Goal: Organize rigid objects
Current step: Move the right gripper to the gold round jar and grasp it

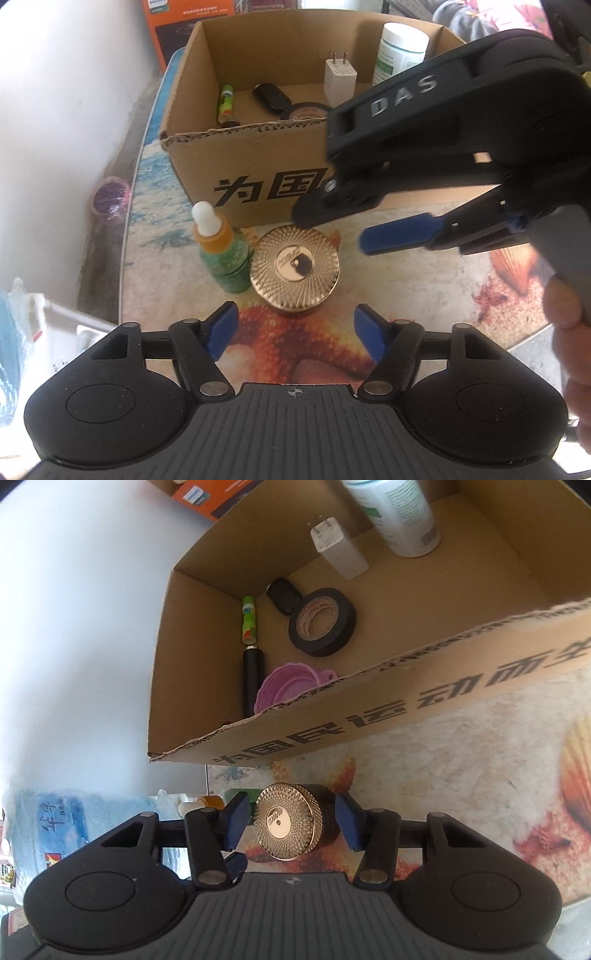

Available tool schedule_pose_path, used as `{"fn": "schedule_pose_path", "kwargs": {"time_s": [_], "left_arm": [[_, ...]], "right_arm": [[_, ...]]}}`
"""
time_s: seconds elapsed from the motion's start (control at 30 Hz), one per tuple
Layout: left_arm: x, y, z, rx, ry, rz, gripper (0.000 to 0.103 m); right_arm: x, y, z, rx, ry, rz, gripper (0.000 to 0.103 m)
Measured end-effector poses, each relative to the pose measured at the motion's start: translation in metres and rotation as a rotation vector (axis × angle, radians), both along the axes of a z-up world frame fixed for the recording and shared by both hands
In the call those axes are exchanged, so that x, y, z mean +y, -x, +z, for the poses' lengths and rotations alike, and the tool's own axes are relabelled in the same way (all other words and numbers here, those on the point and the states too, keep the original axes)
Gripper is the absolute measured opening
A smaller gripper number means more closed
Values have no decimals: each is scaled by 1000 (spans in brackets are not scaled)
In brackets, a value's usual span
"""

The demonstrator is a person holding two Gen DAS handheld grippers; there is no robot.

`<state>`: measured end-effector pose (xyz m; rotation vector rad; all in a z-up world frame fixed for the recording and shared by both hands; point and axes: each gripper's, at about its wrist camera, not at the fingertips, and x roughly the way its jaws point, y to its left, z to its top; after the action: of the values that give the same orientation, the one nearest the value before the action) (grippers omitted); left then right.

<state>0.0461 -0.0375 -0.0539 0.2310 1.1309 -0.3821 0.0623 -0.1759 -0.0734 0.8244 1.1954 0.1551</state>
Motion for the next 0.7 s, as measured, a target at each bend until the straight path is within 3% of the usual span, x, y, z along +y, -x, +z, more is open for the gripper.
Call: {"fn": "schedule_pose_path", "kwargs": {"time_s": [0.23, 0.7], "left_arm": [[-6, -7, -5, 3, 31, -10, 64], [-29, 4, -4, 22, 67, -96, 64]], "right_arm": [[6, -12, -9, 18, -43, 72, 48], [-23, 8, -1, 37, 1, 132, 49]]}}
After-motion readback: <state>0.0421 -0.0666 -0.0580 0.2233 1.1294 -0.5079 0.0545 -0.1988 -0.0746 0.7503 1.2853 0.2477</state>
